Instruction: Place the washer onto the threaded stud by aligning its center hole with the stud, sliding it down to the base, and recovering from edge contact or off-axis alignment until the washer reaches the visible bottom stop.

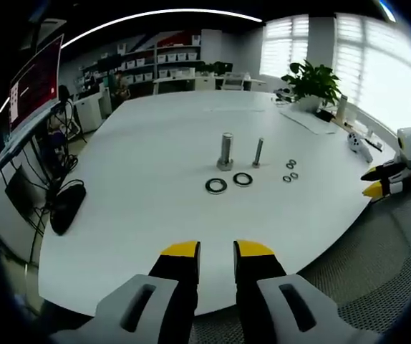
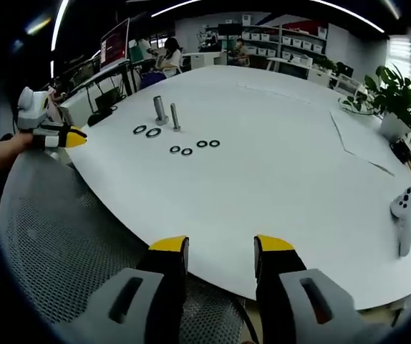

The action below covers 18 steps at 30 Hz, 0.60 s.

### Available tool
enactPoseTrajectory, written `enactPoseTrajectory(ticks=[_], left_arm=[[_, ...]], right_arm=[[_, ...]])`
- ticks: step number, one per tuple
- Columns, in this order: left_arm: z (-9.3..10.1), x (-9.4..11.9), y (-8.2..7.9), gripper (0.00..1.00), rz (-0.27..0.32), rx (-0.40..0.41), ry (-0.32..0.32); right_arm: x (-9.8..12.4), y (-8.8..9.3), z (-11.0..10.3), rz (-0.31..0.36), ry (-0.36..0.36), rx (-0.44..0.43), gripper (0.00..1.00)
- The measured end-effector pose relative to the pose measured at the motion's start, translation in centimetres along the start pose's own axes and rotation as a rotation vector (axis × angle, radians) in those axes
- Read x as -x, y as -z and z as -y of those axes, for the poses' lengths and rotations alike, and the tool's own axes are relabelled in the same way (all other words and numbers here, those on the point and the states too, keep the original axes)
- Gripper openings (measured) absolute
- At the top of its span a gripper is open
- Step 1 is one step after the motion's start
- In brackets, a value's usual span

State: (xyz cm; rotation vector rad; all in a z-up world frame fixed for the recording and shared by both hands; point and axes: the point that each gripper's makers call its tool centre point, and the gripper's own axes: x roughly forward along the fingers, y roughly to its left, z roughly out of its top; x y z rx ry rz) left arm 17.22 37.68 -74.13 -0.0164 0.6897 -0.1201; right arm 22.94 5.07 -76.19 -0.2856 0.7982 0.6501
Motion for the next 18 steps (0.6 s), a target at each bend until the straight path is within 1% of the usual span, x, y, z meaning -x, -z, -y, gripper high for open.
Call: enactPoseTrajectory(ticks=[2, 3, 6, 11, 14, 18], left_arm=[[0.05, -0.02, 0.07, 0.16, -0.004, -0.001, 0.002], [0.06, -0.02, 0.05, 0.16, -0.003, -0.003, 0.002], [0.04, -0.01, 0.08, 0.16, -0.005, -0.003, 0.003], [0.09, -0.01, 0.12, 0.16, -0.008, -0.007, 0.004], [0.09, -0.01, 0.08, 0.16, -0.006, -0.007, 0.004], [0.09, 0.00, 0.11, 0.16, -0.007, -0.008, 0.004]], right_arm=[[0.14, -0.48, 0.30, 0.032, 0.014, -0.003, 0.38], [0.12, -0.48, 0.28, 0.032, 0.011, -0.005, 0.38], [-0.02, 0.03, 0.12, 0.001, 0.003, 0.002, 0.38], [-0.05, -0.01, 0.07, 0.003, -0.001, 0.002, 0.38], [0.03, -0.35, 0.12, 0.026, 0.002, -0.008, 0.38], [-0.03, -0.10, 0.03, 0.007, 0.000, 0.000, 0.38]])
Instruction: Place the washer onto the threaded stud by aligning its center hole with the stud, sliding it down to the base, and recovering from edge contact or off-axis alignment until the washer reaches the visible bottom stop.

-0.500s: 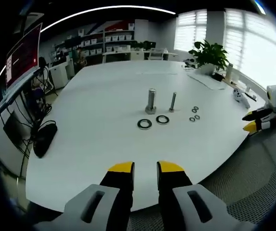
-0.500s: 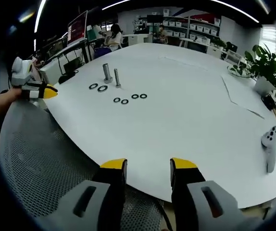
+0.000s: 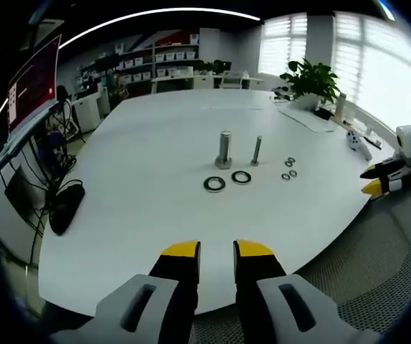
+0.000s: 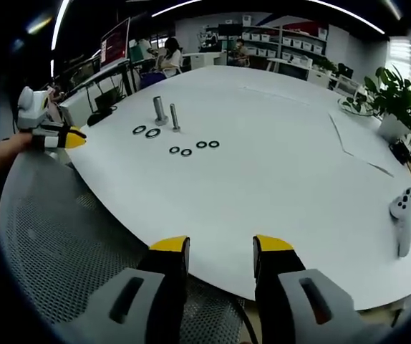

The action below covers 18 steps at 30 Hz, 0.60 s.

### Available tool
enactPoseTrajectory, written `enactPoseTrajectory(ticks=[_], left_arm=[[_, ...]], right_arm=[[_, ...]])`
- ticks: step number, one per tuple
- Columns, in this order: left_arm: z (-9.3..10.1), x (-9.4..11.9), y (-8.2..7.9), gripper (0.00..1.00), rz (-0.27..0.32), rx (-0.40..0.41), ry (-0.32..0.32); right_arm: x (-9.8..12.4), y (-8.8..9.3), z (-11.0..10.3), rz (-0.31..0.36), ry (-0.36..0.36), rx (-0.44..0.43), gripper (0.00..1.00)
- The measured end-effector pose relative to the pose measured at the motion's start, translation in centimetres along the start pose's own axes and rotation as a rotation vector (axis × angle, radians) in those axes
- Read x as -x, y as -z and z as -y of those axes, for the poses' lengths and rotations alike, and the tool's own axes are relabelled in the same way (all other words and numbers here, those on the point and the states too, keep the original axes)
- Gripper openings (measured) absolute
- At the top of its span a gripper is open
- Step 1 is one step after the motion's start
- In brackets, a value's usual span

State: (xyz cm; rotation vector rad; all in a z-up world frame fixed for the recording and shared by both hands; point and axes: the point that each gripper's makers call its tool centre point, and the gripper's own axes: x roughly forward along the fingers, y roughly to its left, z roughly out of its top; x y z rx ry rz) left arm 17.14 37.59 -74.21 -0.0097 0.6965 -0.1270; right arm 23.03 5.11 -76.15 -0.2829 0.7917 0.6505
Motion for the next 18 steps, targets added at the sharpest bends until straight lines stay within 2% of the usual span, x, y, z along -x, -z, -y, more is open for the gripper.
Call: enactPoseTrajectory(ticks=[18], left_arm=[[-0.01, -0.01, -0.02, 0.16, 0.001, -0.003, 0.000]], right_arm=[[0.03, 0.00, 0.12, 0.002, 0.001, -0.010, 0.38]])
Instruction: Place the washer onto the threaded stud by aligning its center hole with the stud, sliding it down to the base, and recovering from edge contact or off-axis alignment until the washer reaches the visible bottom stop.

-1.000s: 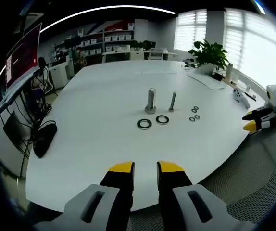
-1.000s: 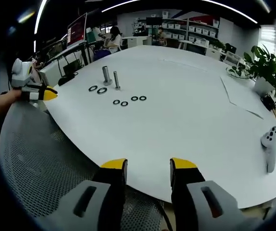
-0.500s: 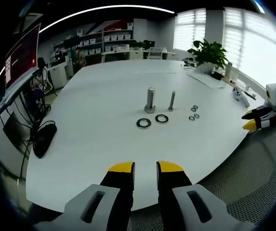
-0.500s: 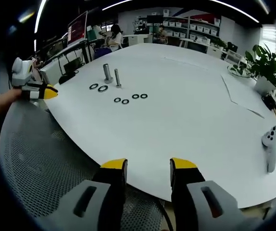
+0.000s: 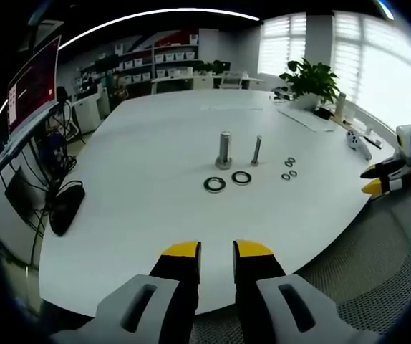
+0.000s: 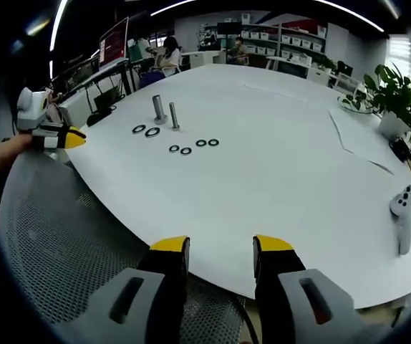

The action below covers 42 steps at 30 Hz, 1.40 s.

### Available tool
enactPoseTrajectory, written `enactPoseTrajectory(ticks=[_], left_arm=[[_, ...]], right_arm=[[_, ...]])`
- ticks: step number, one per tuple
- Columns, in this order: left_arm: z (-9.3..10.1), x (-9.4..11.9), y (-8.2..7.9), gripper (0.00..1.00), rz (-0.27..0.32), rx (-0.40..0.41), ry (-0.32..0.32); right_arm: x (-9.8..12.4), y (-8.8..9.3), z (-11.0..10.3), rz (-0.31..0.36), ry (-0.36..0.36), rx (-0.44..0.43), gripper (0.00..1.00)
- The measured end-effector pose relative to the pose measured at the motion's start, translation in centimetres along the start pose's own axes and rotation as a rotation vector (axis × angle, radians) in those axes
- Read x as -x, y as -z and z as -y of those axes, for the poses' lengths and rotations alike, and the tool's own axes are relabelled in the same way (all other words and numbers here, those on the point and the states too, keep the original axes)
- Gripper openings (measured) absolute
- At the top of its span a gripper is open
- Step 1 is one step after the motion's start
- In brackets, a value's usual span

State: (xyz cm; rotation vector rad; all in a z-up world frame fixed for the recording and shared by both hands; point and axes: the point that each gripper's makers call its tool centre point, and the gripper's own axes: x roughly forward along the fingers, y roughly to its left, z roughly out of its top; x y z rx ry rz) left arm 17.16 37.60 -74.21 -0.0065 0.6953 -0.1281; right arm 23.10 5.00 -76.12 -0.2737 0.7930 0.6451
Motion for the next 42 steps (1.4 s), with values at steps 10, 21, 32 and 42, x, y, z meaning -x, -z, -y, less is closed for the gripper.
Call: enactPoseTrajectory(ticks=[10, 21, 32, 42], left_arm=[[0.03, -0.05, 0.11, 0.15, -0.004, -0.004, 0.004], [0.01, -0.05, 0.12, 0.15, -0.006, -0.004, 0.002], [0.03, 0.01, 0.14, 0.15, -0.007, -0.005, 0.000], [0.06, 0.04, 0.14, 0.15, -0.008, -0.005, 0.001]], right_arm=[[0.02, 0.08, -0.14, -0.003, -0.004, -0.003, 0.38], [-0.05, 0.25, -0.35, -0.015, -0.020, -0.001, 0.36], [-0.04, 0.38, -0.30, -0.020, -0.013, 0.003, 0.36], [-0.05, 0.43, -0.34, -0.024, -0.015, 0.002, 0.36]])
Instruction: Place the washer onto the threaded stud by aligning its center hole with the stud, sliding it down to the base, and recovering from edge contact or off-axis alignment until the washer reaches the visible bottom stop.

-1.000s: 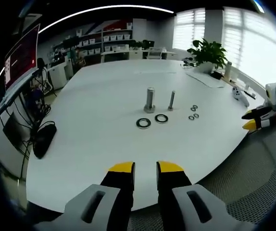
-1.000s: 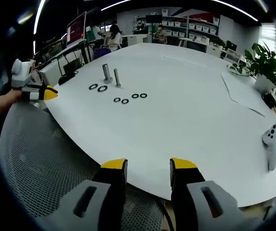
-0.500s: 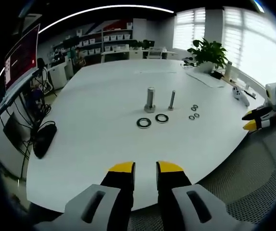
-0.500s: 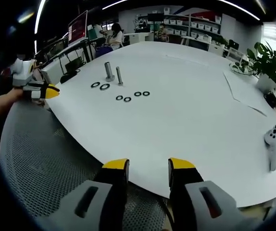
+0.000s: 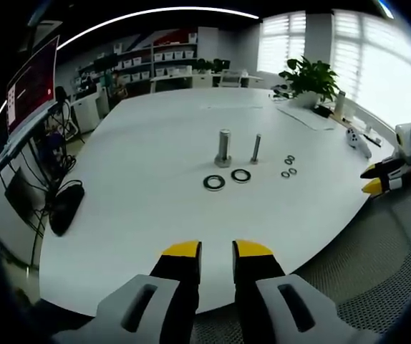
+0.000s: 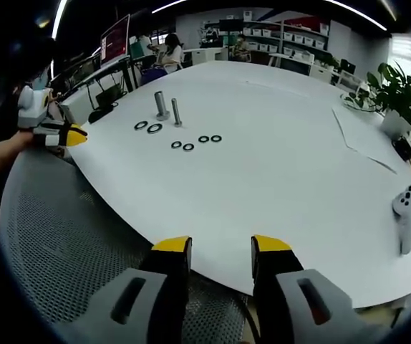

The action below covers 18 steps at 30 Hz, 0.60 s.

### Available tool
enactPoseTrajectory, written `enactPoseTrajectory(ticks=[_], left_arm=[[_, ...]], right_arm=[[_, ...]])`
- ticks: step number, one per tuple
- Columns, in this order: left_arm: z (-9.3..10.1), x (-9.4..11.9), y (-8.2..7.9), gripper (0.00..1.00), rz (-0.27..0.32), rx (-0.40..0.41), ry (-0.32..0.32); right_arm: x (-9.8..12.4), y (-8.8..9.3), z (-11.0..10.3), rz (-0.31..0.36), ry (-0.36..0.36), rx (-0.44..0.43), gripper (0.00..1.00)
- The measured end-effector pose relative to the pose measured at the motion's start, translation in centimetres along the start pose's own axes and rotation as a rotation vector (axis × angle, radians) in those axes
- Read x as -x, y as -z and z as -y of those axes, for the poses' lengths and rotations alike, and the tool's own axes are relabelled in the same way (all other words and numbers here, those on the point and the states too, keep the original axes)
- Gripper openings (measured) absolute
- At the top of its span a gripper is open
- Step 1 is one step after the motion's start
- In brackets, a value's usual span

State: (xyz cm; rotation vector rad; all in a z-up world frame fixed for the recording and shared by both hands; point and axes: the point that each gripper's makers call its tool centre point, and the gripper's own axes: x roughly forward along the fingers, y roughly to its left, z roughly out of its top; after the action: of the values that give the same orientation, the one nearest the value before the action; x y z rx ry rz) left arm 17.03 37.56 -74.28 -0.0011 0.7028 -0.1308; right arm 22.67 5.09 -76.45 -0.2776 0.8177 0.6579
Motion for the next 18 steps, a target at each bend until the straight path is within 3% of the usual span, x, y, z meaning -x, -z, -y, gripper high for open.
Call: enactPoseTrajectory(ticks=[14, 18], left_arm=[[-0.28, -0.06, 0.21, 0.12, -0.014, -0.015, -0.013], [-0.34, -0.06, 0.15, 0.10, -0.011, -0.020, -0.019]], right_arm=[[-0.04, 0.10, -0.21, -0.008, -0.010, 0.003, 0.36], [-0.04, 0.05, -0.09, -0.010, -0.002, 0.011, 0.44]])
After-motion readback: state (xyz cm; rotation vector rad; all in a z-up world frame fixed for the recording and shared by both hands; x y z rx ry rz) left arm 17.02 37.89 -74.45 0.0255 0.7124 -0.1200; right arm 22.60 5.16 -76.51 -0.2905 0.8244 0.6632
